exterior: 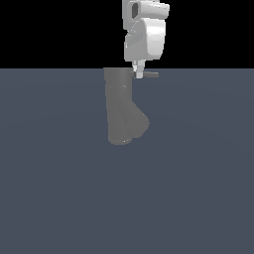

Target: Turn on the faucet by rotating a designated handle.

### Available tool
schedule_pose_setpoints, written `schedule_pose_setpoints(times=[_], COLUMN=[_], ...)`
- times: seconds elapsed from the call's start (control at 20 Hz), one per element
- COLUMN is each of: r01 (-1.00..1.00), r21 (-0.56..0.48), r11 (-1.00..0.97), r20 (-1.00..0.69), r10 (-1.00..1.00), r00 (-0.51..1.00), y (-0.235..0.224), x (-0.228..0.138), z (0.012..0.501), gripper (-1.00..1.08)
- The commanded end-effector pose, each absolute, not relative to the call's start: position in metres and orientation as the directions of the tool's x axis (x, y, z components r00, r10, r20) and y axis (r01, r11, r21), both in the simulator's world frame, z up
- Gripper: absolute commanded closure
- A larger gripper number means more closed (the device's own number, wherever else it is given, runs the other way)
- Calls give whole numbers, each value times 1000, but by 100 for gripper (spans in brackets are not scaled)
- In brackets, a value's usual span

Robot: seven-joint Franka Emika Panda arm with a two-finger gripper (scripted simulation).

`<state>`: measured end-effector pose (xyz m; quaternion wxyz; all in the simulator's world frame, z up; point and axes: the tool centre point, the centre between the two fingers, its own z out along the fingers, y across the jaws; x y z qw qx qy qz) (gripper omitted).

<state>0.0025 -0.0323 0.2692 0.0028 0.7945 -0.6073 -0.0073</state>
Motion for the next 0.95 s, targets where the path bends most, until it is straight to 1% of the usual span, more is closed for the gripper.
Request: schedule_pose_setpoints(times=[0.0, 0.9], r01=[-973, -979], r21=[1, 0], r11=[-232, -206], r20=[-2, 0], r10=[-973, -979], r00=[232, 206], y=[-56, -98], x=[15, 59], z=[269, 270], gripper=[108, 108])
